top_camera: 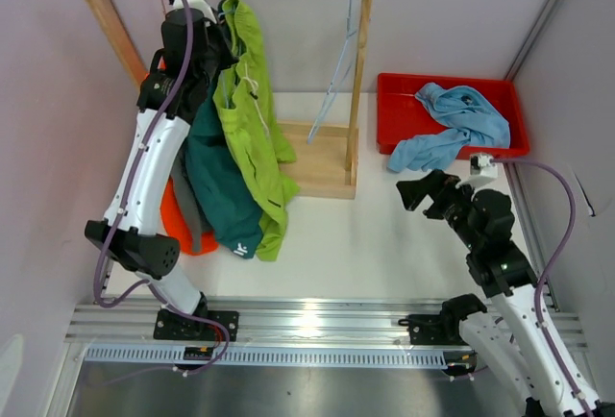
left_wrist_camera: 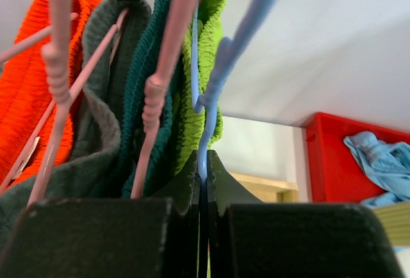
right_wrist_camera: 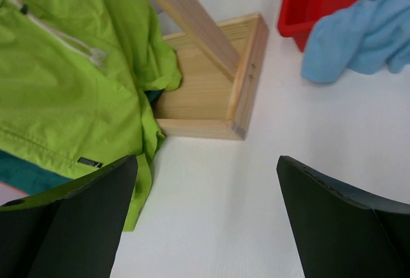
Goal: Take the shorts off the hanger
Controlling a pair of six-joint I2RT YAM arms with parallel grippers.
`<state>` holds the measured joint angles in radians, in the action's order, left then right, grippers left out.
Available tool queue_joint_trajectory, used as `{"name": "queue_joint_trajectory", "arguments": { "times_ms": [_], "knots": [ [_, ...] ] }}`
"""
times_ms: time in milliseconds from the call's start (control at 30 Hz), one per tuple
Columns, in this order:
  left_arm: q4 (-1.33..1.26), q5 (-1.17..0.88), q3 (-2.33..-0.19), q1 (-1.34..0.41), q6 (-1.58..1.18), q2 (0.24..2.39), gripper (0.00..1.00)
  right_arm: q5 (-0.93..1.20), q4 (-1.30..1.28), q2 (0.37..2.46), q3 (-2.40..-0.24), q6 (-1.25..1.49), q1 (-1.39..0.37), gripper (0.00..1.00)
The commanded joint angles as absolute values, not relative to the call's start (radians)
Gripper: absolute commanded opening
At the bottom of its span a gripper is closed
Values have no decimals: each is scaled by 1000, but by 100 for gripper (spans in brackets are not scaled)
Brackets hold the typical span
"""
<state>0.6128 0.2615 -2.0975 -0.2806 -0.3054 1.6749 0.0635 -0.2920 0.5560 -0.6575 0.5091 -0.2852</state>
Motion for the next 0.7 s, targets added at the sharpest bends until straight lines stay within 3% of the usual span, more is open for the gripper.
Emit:
{"name": "queue_joint_trajectory", "arguments": {
  "times_ms": [0,133,300,400,667],
  "knots": [
    [589,195,-2086,-284,-311,1624,0,147,-190,609,-797,451,-342,100],
    [580,169,-2108,-331,-325,1635,0,108,-164,728,-955,373,-480,99],
    [624,164,-2247,-419,-337,1695,0,-89,-166,859,-1162,223,-767,99],
    [658,149,-2354,-446,-359,1718,0,-170,-150,929,-1221,174,-920,99],
    [646,100,-2385,-466,-409,1689,0,-428,-26,1090,-1287,34,-1276,99]
  ]
}}
